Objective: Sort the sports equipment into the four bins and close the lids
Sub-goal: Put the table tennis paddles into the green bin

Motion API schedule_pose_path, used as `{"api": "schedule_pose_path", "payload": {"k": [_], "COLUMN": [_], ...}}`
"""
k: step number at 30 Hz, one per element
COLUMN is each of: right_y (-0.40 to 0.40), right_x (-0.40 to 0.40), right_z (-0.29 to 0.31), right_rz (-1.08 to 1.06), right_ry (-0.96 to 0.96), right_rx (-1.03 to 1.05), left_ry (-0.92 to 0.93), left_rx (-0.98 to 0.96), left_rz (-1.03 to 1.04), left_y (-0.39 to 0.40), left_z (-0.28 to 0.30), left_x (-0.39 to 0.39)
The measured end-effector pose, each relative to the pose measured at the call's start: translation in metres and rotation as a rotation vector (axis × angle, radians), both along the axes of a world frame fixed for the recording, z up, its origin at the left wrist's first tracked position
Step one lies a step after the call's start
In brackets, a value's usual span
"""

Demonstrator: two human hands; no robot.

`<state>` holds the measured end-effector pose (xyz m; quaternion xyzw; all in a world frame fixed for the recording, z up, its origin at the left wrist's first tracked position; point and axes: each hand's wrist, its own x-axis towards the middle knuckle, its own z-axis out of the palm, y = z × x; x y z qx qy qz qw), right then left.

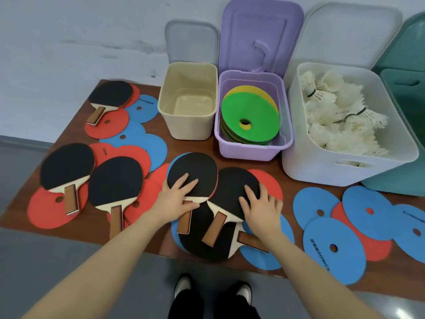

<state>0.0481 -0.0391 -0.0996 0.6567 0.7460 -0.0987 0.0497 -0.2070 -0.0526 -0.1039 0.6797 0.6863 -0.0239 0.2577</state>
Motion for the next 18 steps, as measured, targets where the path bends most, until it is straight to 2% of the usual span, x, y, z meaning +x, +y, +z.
{"api": "schedule_pose_path", "payload": {"k": [6,10,15,18], "right_y": [-0.032,-0.039,-0.036,-0.032], "right_x": [-0.042,-0.06,-0.053,-0.055], "right_z": [0.005,0.004,0.008,0.01], "right_rz": [-0.144,-0.244,-0.226,-0.208], "right_ry": [-0.038,0.028,0.092,0.103], "right_rx": [-0.061,-0.108,-0.14,-0.152], "left_ry": [0.033,0.062,0.072,0.091], "left_rx": [-0.031,0.027,-0.021,0.04], "left_rz": [-0.048,-0.042,0.005,-0.063], "left_y": [-0.006,-0.012,-0.004,0.002], "left_z": [0.009,0.002,0.004,0.008], "left_x": [-0.006,-0.005,0.002,-0.002]}}
